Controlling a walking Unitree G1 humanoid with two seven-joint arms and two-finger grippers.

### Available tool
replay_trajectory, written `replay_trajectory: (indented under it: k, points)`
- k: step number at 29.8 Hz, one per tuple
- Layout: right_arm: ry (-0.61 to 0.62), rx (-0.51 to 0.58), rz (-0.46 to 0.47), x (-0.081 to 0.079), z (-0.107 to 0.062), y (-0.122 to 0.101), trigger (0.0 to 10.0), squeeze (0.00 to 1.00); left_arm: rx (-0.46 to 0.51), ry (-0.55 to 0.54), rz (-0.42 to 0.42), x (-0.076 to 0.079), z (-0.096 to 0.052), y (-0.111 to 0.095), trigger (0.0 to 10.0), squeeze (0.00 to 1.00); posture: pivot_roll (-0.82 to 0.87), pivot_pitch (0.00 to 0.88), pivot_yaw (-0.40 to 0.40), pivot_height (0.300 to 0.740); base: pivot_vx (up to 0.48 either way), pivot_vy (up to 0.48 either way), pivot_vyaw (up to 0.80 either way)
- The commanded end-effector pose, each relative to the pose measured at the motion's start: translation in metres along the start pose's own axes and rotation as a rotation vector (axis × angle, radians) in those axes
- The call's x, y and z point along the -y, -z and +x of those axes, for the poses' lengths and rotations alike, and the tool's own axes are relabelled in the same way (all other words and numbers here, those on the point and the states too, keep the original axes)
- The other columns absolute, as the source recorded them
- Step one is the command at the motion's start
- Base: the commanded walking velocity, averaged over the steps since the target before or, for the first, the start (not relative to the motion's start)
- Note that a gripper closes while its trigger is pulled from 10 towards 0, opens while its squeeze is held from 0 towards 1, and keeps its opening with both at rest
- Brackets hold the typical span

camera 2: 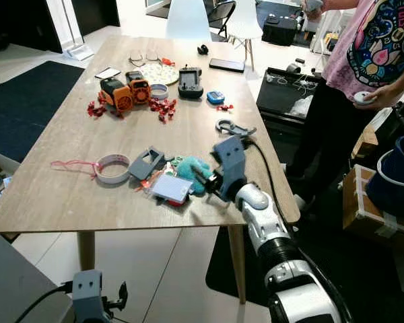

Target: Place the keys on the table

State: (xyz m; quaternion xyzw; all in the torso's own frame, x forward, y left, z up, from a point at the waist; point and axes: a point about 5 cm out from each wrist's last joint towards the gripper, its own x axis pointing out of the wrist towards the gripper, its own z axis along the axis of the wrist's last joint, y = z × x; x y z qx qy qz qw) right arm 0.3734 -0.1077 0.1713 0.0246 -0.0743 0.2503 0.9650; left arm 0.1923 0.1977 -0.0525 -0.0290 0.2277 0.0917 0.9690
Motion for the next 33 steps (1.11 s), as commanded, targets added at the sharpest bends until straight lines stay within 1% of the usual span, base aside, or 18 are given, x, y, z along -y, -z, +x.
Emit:
replay_trajectory:
  k: [1, 2, 3, 5, 6, 8, 9, 11, 12, 14, 19, 26, 27, 30, 31, 32, 33]
  points:
    - [0.046, -0.025, 0.077, 0.007, -0.004, 0.006, 10.0, 0.0, -0.034, -0.004, -0.003, -0.001, -0.004, 0.008, 10.0, 0.0, 0.05, 0.077, -0.07, 0.74, 0.0, 0.0, 0.0]
    - [0.075, -0.048, 0.129, 0.009, -0.007, 0.013, 10.0, 0.0, -0.035, -0.004, -0.003, -0.001, -0.004, 0.008, 10.0, 0.0, 0.05, 0.077, -0.07, 0.74, 0.0, 0.0, 0.0]
    - [0.075, -0.048, 0.129, 0.009, -0.007, 0.013, 10.0, 0.0, -0.035, -0.004, -0.003, -0.001, -0.004, 0.008, 10.0, 0.0, 0.05, 0.077, -0.07, 0.74, 0.0, 0.0, 0.0]
    - [0.127, -0.071, 0.197, 0.012, -0.012, 0.023, 10.0, 0.0, -0.035, -0.004, -0.004, -0.001, -0.005, 0.009, 10.0, 0.0, 0.05, 0.08, -0.073, 0.74, 0.0, 0.0, 0.0]
    - [0.147, -0.074, 0.215, 0.013, -0.013, 0.025, 10.0, 0.0, -0.035, -0.005, -0.004, -0.001, -0.005, 0.009, 10.0, 0.0, 0.05, 0.08, -0.073, 0.74, 0.0, 0.0, 0.0]
    - [0.157, -0.076, 0.222, 0.014, -0.014, 0.026, 10.0, 0.0, -0.035, -0.005, -0.004, -0.002, -0.005, 0.009, 10.0, 0.0, 0.05, 0.08, -0.073, 0.74, 0.0, 0.0, 0.0]
    - [0.208, -0.074, 0.237, 0.017, -0.017, 0.03, 10.0, 0.0, -0.036, -0.006, -0.003, -0.002, -0.005, 0.009, 10.0, 0.0, 0.05, 0.08, -0.072, 0.74, 0.0, 0.0, 0.0]
    - [0.273, -0.082, 0.191, 0.021, -0.022, 0.035, 10.0, 0.0, -0.039, -0.006, -0.002, -0.003, -0.006, 0.01, 10.0, 0.0, 0.05, 0.08, -0.07, 0.74, 0.0, 0.0, 0.0]
    - [0.273, -0.082, 0.191, 0.021, -0.022, 0.035, 10.0, 0.0, -0.039, -0.006, -0.002, -0.003, -0.006, 0.01, 10.0, 0.0, 0.05, 0.08, -0.07, 0.74, 0.0, 0.0, 0.0]
    - [0.29, -0.088, 0.155, 0.021, -0.024, 0.038, 10.0, 0.0, -0.04, -0.004, 0.0, -0.003, -0.006, 0.01, 10.0, 0.0, 0.05, 0.078, -0.068, 0.74, 0.0, 0.0, 0.0]
    - [0.298, -0.093, 0.157, 0.021, -0.024, 0.04, 10.0, 0.0, -0.039, -0.001, 0.002, -0.003, -0.006, 0.01, 10.0, 0.0, 0.05, 0.078, -0.067, 0.74, 0.0, 0.0, 0.0]
    - [0.343, -0.138, 0.135, 0.025, -0.025, 0.046, 10.0, 0.0, -0.029, 0.005, 0.005, -0.001, -0.005, 0.008, 10.0, 0.0, 0.05, 0.079, -0.07, 0.74, 0.0, 0.0, 0.0]
    - [0.335, -0.155, 0.122, 0.023, -0.025, 0.049, 10.0, 0.0, -0.028, 0.006, 0.008, -0.001, -0.005, 0.008, 10.0, 0.0, 0.05, 0.079, -0.071, 0.74, 0.0, 0.0, 0.0]
    - [0.312, -0.179, 0.125, 0.02, -0.026, 0.054, 10.0, 0.0, -0.028, 0.007, 0.01, -0.001, -0.006, 0.009, 10.0, 0.0, 0.05, 0.082, -0.073, 0.74, 0.0, 0.0, 0.0]
    - [0.296, -0.172, 0.194, 0.015, -0.025, 0.056, 10.0, 0.0, -0.028, 0.005, 0.009, -0.001, -0.006, 0.009, 10.0, 0.0, 0.06, 0.083, -0.076, 0.74, 0.0, 0.0, 0.0]
    - [0.296, -0.172, 0.194, 0.015, -0.025, 0.056, 10.0, 0.0, -0.028, 0.005, 0.009, -0.001, -0.006, 0.009, 10.0, 0.0, 0.06, 0.083, -0.076, 0.74, 0.0, 0.0, 0.0]
    - [0.268, -0.139, 0.29, 0.01, -0.023, 0.055, 10.0, 0.0, -0.028, 0.003, 0.007, -0.001, -0.007, 0.01, 10.0, 0.0, 0.06, 0.087, -0.077, 0.74, 0.0, 0.0, 0.0]
